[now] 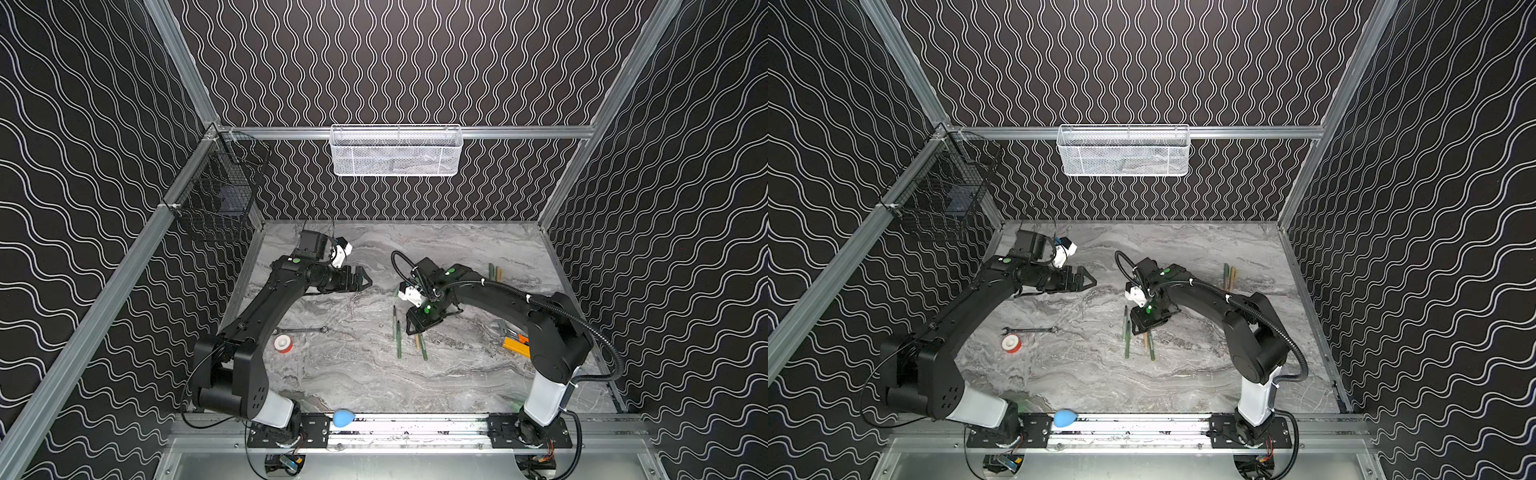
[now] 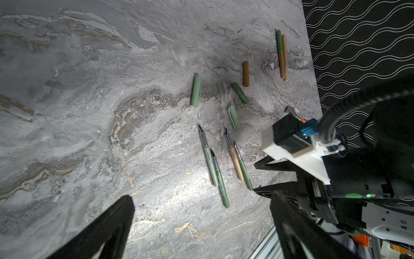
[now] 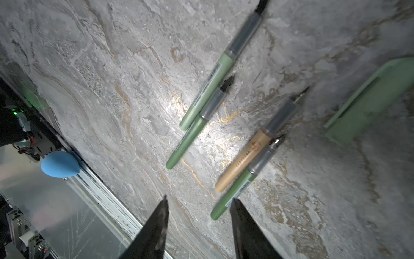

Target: Insert the pens into the pen caps

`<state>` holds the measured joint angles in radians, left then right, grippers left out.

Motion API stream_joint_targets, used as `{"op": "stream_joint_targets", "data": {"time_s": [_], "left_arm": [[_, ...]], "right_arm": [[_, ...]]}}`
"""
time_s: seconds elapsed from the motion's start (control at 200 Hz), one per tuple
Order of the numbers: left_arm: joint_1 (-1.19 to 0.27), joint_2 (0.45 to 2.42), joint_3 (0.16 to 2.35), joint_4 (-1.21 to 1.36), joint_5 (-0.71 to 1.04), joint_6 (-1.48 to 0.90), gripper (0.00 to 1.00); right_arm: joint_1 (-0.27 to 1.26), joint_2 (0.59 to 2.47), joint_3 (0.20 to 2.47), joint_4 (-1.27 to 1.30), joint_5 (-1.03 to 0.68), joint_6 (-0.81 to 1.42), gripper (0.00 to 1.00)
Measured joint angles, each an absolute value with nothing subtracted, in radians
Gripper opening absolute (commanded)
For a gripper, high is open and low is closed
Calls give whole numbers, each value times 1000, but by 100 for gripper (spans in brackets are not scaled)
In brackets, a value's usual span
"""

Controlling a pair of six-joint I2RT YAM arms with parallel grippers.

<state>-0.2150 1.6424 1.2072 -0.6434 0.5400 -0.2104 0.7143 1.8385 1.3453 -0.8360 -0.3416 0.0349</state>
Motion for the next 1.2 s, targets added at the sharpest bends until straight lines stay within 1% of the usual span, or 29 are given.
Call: {"op": "stream_joint_targets", "data": {"time_s": [0.44,0.676,0.966,1.066,1.201], "left_arm": [[-215,1640,1195,-622,556,-210,99],[-215,1632,1182,-615,556,-210,99],[-215,1623,1169,-596,555,-232,99],[-215,1626,1177,-597,555,-231,99],[-215,1630,1188,-598,555,-228,99]], "right_arm": [[725,1915,1302,-802,-347,89,46],[724,1949,1302,-797,-318,108,45],[719,1998,1367,-817,-295,112,44],[713,2016,1397,-823,-281,116,45],[691,2018,1420,-825,-268,123,51]]}}
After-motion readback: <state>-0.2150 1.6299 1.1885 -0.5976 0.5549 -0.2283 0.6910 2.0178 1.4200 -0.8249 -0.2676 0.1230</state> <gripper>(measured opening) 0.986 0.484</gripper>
